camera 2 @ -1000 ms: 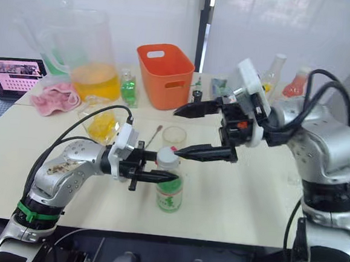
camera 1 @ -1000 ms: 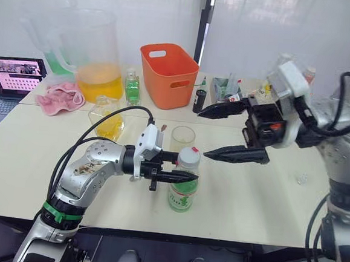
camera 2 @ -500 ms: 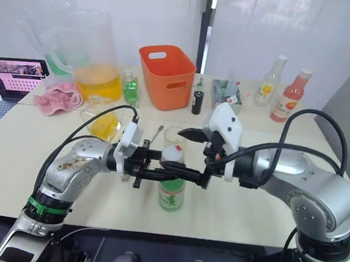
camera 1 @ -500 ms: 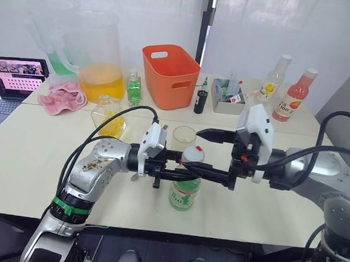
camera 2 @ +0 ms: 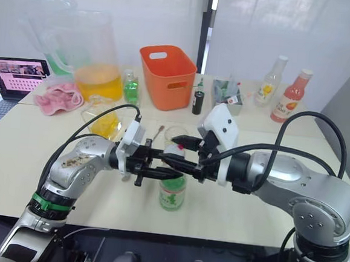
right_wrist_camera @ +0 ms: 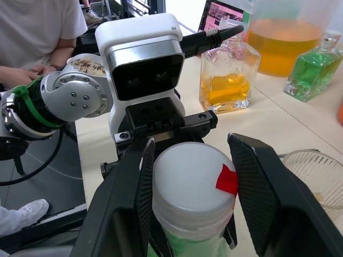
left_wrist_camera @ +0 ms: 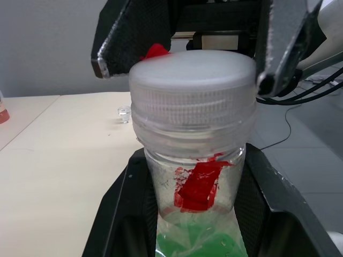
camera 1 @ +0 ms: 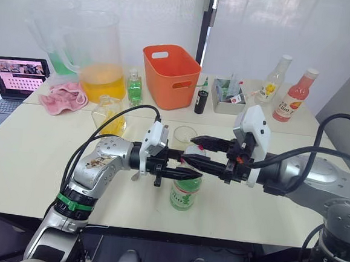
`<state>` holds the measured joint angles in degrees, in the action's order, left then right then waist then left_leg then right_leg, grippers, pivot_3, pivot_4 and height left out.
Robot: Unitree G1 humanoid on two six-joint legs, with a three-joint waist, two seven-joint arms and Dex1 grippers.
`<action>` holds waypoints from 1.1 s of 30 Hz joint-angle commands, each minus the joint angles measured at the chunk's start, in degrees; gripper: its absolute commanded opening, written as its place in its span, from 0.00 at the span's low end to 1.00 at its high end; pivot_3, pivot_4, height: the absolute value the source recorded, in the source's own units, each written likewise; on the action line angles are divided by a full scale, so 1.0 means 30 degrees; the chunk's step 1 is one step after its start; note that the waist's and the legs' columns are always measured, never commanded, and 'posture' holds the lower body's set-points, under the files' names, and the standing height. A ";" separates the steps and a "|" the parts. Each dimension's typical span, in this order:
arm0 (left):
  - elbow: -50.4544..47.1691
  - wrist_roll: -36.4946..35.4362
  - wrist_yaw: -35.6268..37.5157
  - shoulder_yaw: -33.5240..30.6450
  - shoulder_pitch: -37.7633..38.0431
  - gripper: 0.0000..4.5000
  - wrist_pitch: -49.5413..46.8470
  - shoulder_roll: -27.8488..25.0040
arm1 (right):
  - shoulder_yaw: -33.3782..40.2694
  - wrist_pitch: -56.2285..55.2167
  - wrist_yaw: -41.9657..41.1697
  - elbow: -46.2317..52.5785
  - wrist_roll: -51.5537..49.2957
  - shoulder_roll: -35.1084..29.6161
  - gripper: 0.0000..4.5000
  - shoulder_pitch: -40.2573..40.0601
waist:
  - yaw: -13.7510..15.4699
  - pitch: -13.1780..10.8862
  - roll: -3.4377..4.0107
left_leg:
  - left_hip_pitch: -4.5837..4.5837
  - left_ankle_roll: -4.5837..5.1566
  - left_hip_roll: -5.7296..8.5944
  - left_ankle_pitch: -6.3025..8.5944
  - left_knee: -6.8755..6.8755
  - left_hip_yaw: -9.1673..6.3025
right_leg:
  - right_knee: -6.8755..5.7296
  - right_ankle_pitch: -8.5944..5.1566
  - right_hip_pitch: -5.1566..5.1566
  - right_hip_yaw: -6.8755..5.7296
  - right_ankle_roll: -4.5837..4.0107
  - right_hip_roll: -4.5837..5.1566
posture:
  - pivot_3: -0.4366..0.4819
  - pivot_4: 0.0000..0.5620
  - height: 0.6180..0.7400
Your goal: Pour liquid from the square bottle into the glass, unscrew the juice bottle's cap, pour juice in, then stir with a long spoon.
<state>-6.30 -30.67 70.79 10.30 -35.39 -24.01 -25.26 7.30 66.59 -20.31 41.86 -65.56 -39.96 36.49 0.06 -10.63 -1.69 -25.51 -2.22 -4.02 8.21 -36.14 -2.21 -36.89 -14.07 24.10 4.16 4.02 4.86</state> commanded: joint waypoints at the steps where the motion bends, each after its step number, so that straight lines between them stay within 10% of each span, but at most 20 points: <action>1: -0.0537 0.0284 -0.0440 0.0136 0.0155 0.30 -0.0068 -0.0044 | -0.0158 -0.0760 -0.1123 -0.0383 0.0331 -0.0705 0.37 0.0321 | -0.0012 0.0000 0.0000 | 0.0000 0.0000 0.0000 0.0000 0.0000 0.0000 | 0.0002 0.0000 0.0000 0.0001 0.0000 0.0000 | 0.48 0.27 0.70; 19: -0.3363 -0.0039 -0.1770 -0.0506 0.1887 0.30 -0.1003 -0.1304 | -0.7226 -1.3111 -2.0729 -1.0623 0.9092 0.0289 0.37 0.5287 | -0.0452 0.0001 0.0003 | 0.0042 0.0000 -0.0004 0.0000 0.0032 0.0004 | -0.0007 0.0046 0.0003 -0.0003 0.0079 -0.0003 | 0.48 0.27 0.70; 26: -0.4080 -0.0361 -0.1990 -0.0628 0.2163 0.30 -0.1471 -0.1729 | -0.7867 -1.4217 -2.3983 -1.3640 1.0127 0.1001 0.37 0.7454 | -0.0456 -0.0003 0.0008 | 0.0040 -0.0001 -0.0005 0.0000 0.0061 0.0003 | -0.0029 0.0062 0.0026 -0.0007 0.0121 -0.0006 | 0.48 0.27 0.70; 33: -0.4210 -0.0497 -0.1628 -0.0322 0.2087 0.30 -0.1502 -0.2020 | -0.6947 -1.3621 -2.3832 -1.2956 0.9671 0.0660 0.97 0.7645 | -0.0437 -0.0004 0.0009 | 0.0039 -0.0003 -0.0003 0.0001 0.0071 0.0004 | -0.0033 0.0054 0.0035 -0.0006 0.0121 -0.0006 | 0.48 0.27 0.70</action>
<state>-18.02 -31.90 64.92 8.34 -29.27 -27.69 -30.41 -16.36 25.70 -89.65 0.95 -35.15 -37.50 58.65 -1.25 -10.64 -1.66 -25.40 -2.22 -4.03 8.22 -35.92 -2.20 -36.98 -13.91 24.21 4.14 4.38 4.84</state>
